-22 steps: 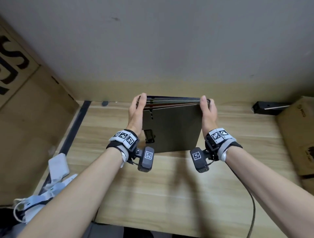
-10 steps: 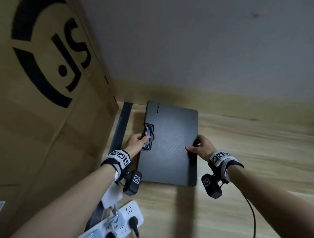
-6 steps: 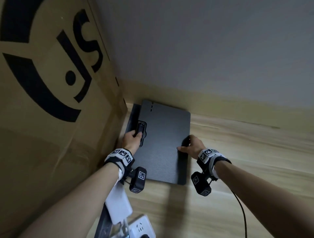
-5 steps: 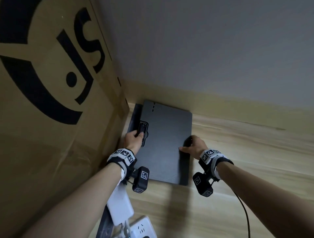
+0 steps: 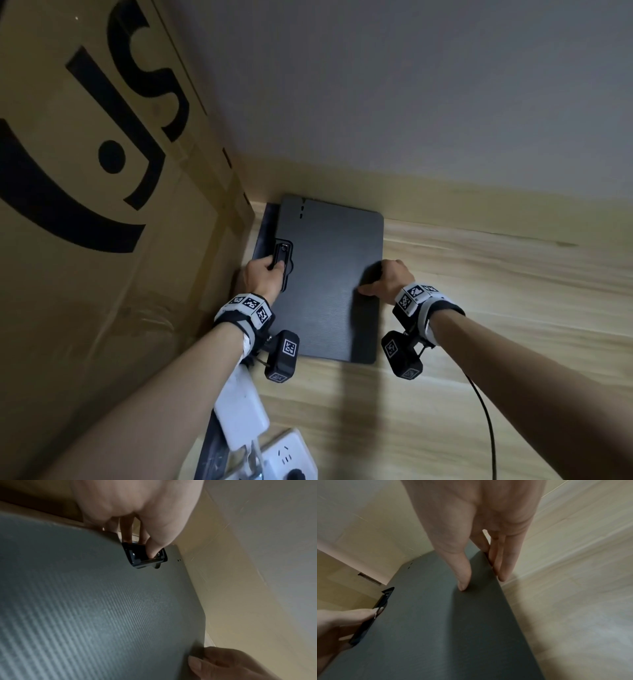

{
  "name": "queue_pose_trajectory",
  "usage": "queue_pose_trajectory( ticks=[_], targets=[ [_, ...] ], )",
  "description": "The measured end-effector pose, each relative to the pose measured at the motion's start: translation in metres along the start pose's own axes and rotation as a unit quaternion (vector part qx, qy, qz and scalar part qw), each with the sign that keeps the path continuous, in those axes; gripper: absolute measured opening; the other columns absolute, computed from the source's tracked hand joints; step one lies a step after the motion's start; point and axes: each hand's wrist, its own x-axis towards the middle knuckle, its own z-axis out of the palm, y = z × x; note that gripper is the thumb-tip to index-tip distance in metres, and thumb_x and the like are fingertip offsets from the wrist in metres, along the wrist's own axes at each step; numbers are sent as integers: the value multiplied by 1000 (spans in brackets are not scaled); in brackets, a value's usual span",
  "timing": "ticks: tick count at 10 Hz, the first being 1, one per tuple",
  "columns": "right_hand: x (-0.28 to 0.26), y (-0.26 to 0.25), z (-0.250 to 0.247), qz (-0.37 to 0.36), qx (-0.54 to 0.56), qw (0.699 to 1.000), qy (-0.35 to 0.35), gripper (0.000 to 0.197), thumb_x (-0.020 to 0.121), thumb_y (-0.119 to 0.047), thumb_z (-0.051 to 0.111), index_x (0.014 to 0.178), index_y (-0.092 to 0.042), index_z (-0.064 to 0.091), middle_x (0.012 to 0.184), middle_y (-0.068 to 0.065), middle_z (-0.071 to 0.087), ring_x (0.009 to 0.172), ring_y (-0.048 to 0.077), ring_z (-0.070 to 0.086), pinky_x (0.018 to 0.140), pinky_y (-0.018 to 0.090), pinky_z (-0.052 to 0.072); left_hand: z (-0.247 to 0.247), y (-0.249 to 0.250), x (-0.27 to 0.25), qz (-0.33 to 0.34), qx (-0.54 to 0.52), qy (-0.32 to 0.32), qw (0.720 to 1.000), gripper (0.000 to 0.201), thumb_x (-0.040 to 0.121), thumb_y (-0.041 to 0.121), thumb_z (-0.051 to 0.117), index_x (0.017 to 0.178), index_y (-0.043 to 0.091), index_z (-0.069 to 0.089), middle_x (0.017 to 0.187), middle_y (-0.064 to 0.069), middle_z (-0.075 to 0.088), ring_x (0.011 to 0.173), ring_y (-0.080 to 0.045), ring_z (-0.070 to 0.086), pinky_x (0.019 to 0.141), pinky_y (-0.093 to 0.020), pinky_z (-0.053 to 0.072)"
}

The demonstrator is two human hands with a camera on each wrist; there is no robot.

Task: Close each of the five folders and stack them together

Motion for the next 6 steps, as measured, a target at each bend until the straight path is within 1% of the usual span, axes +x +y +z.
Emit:
queue_pose_trajectory(
  ticks=[1,2,3,4,5,6],
  targets=[
    [-1,-1,1,9,18,1000,-9,66,67,-39,85,120,-12,57,121,10,53,106,33,59,92,40,52,0,0,4,-13,0,-4,1000,21,93,18,63,107,6,74,101,-4,71,96,-23,60,80,-23,43],
    [-3,3,0,16,62,998,-18,71,70,-34,84,128,-11,51,127,10,53,113,32,57,98,43,50,-1,7,0,-30,25,-15,999,27,94,14,57,68,20,59,71,5,54,88,-23,48,64,-23,34],
    [-7,14,-7,19,149,988,-28,69,75,-28,81,133,-9,48,129,9,59,119,29,57,101,40,47,-2,16,-5,-20,52,-25,998,33,92,16,53,121,5,64,121,-14,66,105,-30,57,87,-27,41],
    [-20,32,-20,11,192,981,-22,62,80,-26,77,133,-9,50,122,9,66,116,27,60,102,40,47,3,31,-23,31,107,0,994,61,84,28,51,143,15,45,144,-12,50,126,-34,51,106,-44,42],
    [-30,67,-40,6,243,970,-5,50,82,-22,75,126,-7,56,114,10,68,109,28,63,97,41,50,22,50,-49,113,98,44,988,59,91,15,55,148,13,37,152,-10,37,139,-31,38,111,-44,34],
    [-42,111,-60,5,277,959,51,51,82,-24,74,126,-6,55,111,11,67,106,30,64,95,44,52,51,68,-75,176,47,24,983,55,91,9,55,144,14,43,147,-7,42,136,-27,42,108,-40,38]
  ],
)
